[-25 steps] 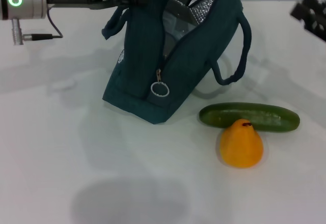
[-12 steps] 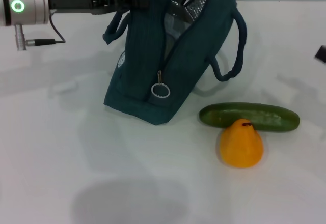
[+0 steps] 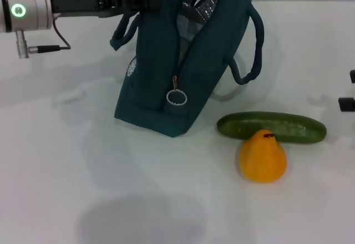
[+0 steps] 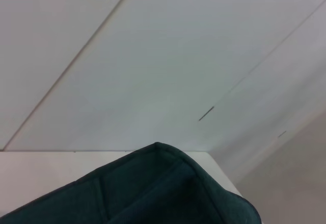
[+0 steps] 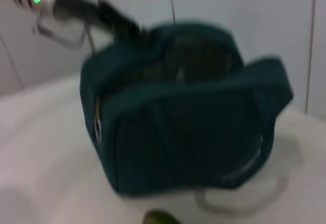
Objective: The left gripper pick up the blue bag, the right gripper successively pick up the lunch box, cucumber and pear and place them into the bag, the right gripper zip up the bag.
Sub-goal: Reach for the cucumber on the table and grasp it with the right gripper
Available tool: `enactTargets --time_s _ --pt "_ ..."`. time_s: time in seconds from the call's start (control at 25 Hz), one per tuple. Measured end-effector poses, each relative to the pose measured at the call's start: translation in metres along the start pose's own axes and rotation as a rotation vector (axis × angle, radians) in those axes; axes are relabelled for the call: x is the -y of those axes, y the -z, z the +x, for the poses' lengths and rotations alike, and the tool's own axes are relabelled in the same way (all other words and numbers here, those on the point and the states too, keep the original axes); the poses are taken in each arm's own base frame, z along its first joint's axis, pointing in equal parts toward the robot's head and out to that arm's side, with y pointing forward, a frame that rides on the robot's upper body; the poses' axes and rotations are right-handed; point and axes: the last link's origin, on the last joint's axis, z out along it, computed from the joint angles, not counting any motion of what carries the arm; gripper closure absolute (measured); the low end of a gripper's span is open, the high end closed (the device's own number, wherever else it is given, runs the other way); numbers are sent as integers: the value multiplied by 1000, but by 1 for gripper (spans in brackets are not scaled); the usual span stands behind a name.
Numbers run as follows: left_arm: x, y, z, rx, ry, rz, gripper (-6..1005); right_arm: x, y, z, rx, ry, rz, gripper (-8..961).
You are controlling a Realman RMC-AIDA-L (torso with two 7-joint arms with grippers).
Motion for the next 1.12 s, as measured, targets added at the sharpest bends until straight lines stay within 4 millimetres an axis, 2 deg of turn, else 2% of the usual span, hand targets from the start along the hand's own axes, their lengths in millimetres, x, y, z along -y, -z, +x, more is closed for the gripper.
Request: enactTargets --time_s 0.08,0.28,0.48,0.68,1.12 --pt "0 -1 0 -2 1 0 938 1 -4 -11 -81 16 -1 280" --pt "-1 -2 0 -4 -4 -3 937 1 -33 -32 -219 81 -36 156" --pt "-2 -2 4 -27 -10 -10 937 -1 -66 -47 -319 136 -100 158" --pt "-2 -2 7 -32 -12 -7 937 1 -88 -57 -430 182 -128 160" --pt "-3 -2 8 -32 -6 -9 938 -3 -116 -62 -528 225 -186 163"
